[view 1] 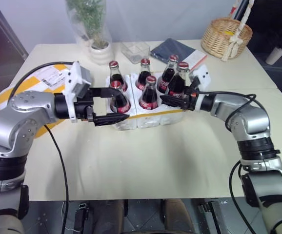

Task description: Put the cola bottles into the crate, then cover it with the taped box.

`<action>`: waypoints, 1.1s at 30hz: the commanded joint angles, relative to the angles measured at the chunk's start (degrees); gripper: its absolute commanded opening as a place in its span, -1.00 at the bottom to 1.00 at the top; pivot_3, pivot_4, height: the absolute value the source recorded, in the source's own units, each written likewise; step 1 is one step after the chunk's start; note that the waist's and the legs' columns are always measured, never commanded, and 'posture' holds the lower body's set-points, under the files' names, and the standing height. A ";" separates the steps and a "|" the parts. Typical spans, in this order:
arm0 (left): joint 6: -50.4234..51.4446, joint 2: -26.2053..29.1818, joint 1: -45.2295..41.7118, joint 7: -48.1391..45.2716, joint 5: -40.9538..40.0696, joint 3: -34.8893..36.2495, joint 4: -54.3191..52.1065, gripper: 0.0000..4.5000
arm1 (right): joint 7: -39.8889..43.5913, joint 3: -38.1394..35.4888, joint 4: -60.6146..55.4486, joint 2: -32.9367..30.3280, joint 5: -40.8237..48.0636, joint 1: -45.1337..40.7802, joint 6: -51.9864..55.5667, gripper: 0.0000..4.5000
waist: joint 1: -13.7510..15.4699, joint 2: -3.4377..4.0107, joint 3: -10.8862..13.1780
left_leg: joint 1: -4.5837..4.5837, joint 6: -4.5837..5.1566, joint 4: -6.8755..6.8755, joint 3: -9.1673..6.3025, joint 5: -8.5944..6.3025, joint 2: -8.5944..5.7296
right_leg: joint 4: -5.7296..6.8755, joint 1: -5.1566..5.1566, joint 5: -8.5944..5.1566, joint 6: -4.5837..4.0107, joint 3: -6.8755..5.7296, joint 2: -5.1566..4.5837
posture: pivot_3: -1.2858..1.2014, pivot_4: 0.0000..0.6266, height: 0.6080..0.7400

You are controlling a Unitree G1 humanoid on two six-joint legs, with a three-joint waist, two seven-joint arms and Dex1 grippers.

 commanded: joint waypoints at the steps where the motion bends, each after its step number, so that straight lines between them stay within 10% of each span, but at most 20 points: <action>1: -0.91 1.53 0.26 0.32 -0.02 2.41 -1.80 1.00 | 0.34 -0.69 1.69 0.12 -1.94 -2.05 -0.39 0.76 | 0.08 0.00 0.00 | 0.01 -0.03 0.00 0.00 0.02 0.00 | 0.00 0.01 0.00 -0.01 0.00 0.00 | 0.03 -0.52 0.94; 10: -2.85 5.90 7.74 6.35 4.37 11.20 -3.27 1.00 | 5.03 -8.70 -11.66 -6.49 7.09 -2.06 10.20 0.98 | 0.34 0.01 0.01 | 0.01 -0.05 -0.06 -0.02 0.03 0.01 | 0.00 -0.01 0.01 -0.01 0.00 0.01 | 0.03 -0.52 0.94; 23: -26.67 10.70 51.83 6.45 33.59 41.09 -0.41 1.00 | 21.00 -31.16 -16.48 -30.70 21.16 8.17 17.70 0.98 | 0.56 -0.11 -0.08 | 0.06 -0.04 -0.14 0.15 -0.01 0.12 | -0.28 0.07 -0.13 -0.33 0.01 -0.02 | 0.03 -0.52 0.94; 33: -43.56 9.29 44.58 29.57 54.36 25.38 25.16 1.00 | 21.36 -30.30 -17.01 -30.10 19.30 14.69 12.08 0.98 | 0.92 -0.01 -0.10 | -0.02 -0.05 -0.12 0.28 -0.01 0.14 | -0.32 0.05 -0.12 -0.41 -0.03 -0.15 | 0.03 -0.52 0.94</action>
